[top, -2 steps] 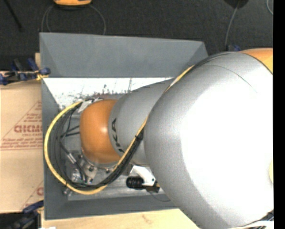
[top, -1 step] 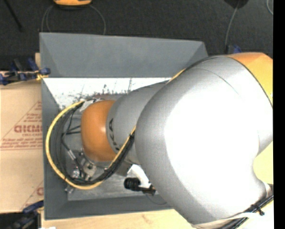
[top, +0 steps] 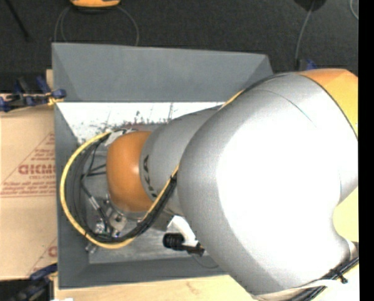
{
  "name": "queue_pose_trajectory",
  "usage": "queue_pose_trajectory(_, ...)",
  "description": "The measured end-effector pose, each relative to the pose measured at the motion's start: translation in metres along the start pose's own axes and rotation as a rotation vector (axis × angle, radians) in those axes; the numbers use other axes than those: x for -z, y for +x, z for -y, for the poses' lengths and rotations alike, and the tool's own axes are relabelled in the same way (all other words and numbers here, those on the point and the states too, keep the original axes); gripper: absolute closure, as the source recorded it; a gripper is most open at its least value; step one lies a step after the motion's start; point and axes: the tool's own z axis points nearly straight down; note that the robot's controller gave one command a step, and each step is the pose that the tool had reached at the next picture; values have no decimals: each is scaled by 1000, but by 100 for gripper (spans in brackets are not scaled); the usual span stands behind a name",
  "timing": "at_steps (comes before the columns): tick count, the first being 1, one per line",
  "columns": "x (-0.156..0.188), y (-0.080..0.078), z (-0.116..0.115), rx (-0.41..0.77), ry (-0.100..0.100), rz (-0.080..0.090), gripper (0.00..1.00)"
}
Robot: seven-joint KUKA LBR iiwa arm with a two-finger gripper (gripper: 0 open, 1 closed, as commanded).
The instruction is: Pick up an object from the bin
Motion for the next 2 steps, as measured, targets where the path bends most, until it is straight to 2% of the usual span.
queue_pose_trajectory(1, 2, -2, -2, -3, -6, 3, 100)
queue_pose_trajectory(2, 125, -4, -3, 2, -6, 3, 100)
